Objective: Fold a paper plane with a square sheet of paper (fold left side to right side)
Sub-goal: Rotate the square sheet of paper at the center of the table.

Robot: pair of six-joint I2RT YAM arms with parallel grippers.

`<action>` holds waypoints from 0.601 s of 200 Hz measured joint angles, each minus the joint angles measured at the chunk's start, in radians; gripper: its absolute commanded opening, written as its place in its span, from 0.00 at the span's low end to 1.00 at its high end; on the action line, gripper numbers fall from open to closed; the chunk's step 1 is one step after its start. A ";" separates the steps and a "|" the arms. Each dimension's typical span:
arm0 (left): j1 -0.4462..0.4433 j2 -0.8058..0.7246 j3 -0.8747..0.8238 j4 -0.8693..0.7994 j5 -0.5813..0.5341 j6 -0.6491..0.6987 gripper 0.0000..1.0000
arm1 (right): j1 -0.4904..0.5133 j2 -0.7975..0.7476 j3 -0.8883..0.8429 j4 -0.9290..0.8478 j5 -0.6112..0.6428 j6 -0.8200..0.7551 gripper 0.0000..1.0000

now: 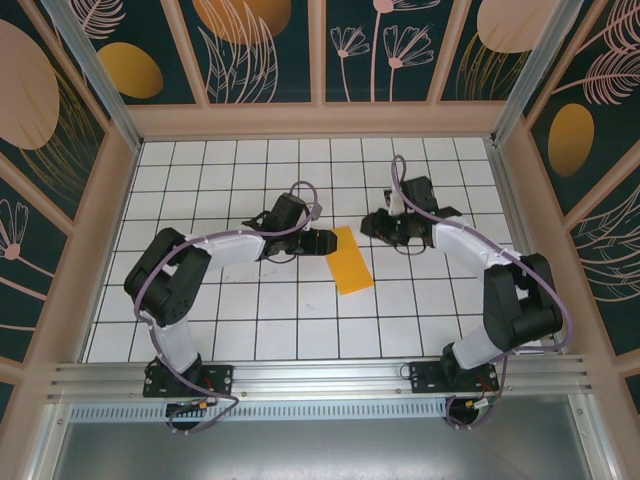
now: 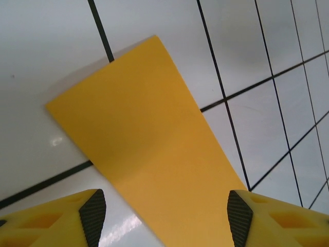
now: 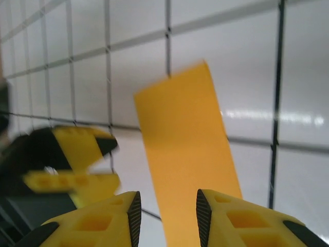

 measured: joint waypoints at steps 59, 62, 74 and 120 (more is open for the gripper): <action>0.000 0.109 0.111 -0.048 -0.050 -0.018 0.66 | 0.009 -0.035 -0.161 -0.076 -0.018 0.008 0.38; 0.000 0.110 0.111 -0.051 -0.053 -0.018 0.66 | 0.009 -0.035 -0.164 -0.076 -0.018 0.009 0.38; 0.000 0.111 0.111 -0.065 -0.063 -0.018 0.67 | 0.011 -0.035 -0.169 -0.076 -0.016 0.010 0.38; 0.001 0.110 0.112 -0.112 -0.115 -0.021 0.69 | 0.020 -0.033 -0.171 -0.076 0.032 0.013 0.39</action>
